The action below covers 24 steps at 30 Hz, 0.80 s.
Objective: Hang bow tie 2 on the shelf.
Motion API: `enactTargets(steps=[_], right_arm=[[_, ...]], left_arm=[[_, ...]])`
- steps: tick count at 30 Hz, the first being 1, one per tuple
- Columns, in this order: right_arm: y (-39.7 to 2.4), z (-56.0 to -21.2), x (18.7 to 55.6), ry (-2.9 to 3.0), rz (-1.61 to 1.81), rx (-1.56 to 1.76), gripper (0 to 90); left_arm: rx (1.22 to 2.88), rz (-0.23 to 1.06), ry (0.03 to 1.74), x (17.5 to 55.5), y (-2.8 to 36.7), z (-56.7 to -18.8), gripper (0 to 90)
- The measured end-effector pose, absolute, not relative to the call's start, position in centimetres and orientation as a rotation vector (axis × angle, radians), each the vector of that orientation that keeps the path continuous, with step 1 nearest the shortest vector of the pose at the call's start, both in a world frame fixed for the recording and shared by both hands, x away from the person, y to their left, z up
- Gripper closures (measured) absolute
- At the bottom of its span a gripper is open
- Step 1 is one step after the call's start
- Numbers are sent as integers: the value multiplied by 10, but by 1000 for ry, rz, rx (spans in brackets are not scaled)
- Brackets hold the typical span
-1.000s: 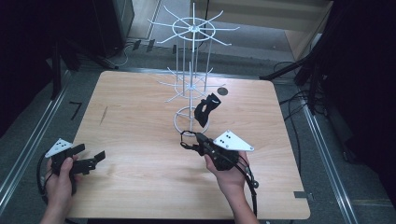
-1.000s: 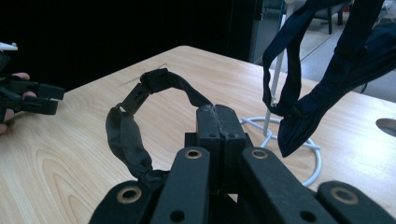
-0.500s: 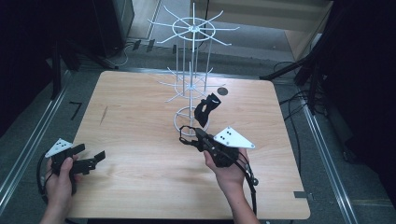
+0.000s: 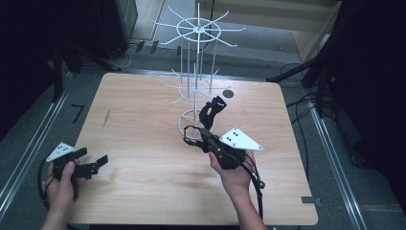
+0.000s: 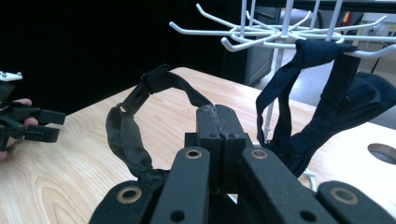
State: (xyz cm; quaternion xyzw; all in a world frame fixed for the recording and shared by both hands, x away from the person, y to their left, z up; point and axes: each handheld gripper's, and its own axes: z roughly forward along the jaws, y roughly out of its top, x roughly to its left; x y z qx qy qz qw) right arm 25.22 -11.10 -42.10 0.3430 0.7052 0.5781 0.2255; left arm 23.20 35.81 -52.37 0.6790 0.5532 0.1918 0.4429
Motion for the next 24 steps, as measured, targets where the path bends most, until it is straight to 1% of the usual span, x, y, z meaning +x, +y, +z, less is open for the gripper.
enactTargets(steps=[24], right_arm=[[-112,-402,255,1901,1609,920,900]], left_arm=[[1686,474,1373,232,358,-524,16]])
